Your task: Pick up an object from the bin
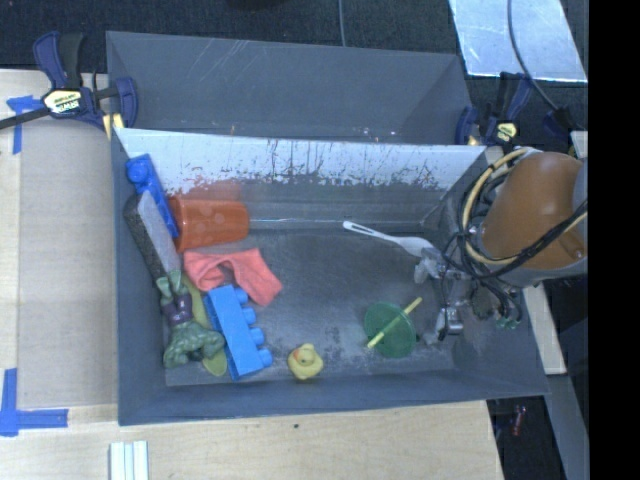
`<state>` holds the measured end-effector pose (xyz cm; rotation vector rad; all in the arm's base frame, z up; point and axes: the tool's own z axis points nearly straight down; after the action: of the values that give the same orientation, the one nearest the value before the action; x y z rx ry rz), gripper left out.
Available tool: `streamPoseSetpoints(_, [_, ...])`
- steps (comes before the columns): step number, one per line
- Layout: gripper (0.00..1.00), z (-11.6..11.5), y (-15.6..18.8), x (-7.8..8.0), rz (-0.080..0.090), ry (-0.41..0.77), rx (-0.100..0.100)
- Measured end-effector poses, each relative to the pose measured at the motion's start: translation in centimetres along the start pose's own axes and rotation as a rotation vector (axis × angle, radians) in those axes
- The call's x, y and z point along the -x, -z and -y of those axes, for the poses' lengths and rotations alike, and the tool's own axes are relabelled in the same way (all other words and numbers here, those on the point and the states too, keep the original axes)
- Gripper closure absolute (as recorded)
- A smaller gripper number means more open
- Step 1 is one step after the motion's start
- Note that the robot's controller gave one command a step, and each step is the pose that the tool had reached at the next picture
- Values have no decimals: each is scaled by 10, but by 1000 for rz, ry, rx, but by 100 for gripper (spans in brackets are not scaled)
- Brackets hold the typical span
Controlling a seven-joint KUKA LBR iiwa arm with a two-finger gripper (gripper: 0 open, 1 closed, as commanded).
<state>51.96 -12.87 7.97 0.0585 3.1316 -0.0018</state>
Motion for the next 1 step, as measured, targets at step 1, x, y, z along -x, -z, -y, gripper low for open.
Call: streamPoseSetpoints(1, [0,-11,-5,-18,-4,288,1])
